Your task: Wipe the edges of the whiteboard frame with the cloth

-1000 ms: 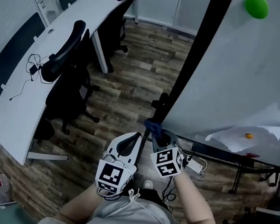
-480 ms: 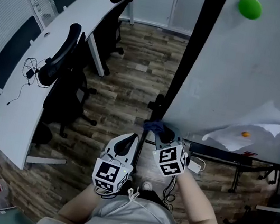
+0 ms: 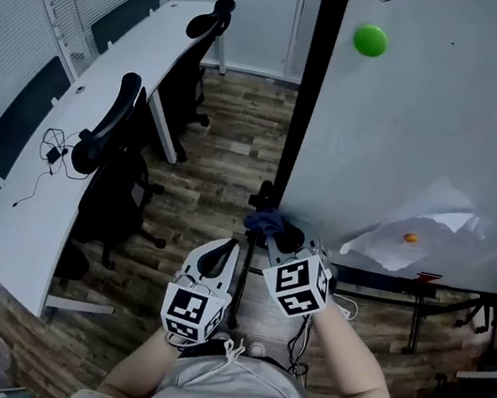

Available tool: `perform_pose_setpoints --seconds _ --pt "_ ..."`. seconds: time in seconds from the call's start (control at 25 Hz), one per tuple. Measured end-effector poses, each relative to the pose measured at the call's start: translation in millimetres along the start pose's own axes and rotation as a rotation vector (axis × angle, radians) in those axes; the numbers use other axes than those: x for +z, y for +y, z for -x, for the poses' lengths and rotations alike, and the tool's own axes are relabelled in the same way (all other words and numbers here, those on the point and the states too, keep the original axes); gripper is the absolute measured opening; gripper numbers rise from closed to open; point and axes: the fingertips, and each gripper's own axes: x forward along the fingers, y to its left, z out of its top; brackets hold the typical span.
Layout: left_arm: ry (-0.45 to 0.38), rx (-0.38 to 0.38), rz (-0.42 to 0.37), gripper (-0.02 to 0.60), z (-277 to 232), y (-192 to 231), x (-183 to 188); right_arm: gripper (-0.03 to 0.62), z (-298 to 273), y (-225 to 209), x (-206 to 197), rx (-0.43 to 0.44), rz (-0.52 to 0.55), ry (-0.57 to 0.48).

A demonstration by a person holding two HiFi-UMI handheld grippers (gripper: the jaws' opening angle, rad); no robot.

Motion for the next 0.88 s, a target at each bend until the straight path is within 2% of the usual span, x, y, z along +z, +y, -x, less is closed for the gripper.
perform_pose_setpoints --seconds 0.4,0.68,0.88 --pt "-0.116 -0.013 -0.112 0.018 -4 -9 75 0.074 36 -29 74 -0.036 0.062 -0.078" --pt "-0.152 -0.023 -0.177 0.018 -9 -18 120 0.074 59 -49 126 -0.05 0.12 -0.136" --pt "-0.188 -0.018 -0.204 0.018 -8 -14 149 0.074 71 -58 156 -0.065 0.121 -0.173"
